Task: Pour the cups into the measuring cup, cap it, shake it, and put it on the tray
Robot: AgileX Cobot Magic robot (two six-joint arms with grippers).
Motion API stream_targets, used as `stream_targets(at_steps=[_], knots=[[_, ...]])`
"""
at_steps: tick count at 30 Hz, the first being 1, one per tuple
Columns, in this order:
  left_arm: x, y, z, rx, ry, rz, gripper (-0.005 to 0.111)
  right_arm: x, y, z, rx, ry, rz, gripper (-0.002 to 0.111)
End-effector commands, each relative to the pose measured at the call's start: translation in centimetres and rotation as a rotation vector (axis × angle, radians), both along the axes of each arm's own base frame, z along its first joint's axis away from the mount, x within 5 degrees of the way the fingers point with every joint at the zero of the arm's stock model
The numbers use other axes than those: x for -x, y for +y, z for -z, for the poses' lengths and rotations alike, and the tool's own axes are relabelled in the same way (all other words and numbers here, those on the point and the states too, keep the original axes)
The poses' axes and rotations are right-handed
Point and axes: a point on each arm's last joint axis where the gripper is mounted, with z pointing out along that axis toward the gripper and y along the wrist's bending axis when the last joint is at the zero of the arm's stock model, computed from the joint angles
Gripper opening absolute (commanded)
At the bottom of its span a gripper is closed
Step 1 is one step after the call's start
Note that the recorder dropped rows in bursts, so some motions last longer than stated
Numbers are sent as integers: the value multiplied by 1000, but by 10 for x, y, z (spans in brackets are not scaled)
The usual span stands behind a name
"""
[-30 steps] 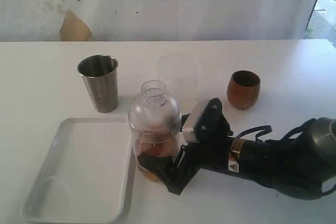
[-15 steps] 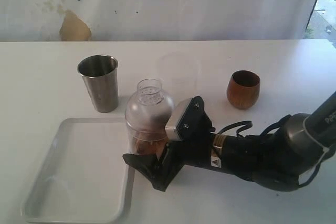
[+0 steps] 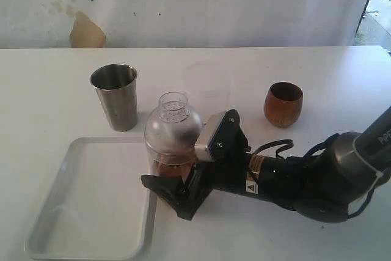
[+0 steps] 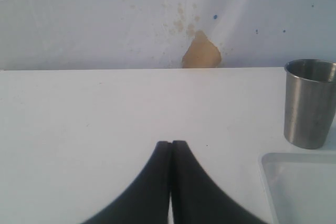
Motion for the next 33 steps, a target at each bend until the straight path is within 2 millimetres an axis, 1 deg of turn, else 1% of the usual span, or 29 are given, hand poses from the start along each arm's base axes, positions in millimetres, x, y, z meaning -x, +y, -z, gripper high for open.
stream_targets(at_steps=[1, 4, 6, 8, 11, 12, 13, 14, 20, 21, 23, 24, 26, 28, 31, 33], knots=[[0, 0, 1, -4, -9, 1, 0, 0, 2, -6, -46, -28, -23, 92], [0, 0, 1, -4, -9, 1, 0, 0, 2, -6, -52, -31, -25, 91], [0, 0, 1, -4, -9, 1, 0, 0, 2, -6, -50, -35, -25, 86], [0, 0, 1, -4, -9, 1, 0, 1, 3, -6, -32, -65, -35, 69], [0, 0, 1, -4, -9, 1, 0, 3, 3, -4, -3, -60, -56, 30], [0, 0, 1, -4, -9, 1, 0, 2, 3, -3, 4, -56, -55, 20], [0, 0, 1, -4, -9, 1, 0, 2, 3, -2, 13, -52, -53, 6], [0, 0, 1, -4, -9, 1, 0, 2, 3, -2, 14, -47, -52, 0], [0, 0, 1, -4, -9, 1, 0, 0, 1, -2, 14, -42, -21, 0], [0, 0, 1, -4, -9, 1, 0, 0, 2, -3, -17, -21, -19, 0], [0, 0, 1, -4, -9, 1, 0, 1, 3, -12, -115, 39, -14, 0], [0, 0, 1, -4, -9, 1, 0, 1, 3, -18, -134, 46, -10, 0], [0, 0, 1, -4, -9, 1, 0, 1, 2, -33, -149, -4, -13, 0], [0, 0, 1, -4, -9, 1, 0, 3, 1, -56, -173, -67, -7, 0], [0, 0, 1, -4, -9, 1, 0, 0, -9, -85, -142, -95, 119, 0], [0, 0, 1, -4, -9, 1, 0, 0, -15, -104, -197, -99, 187, 0]])
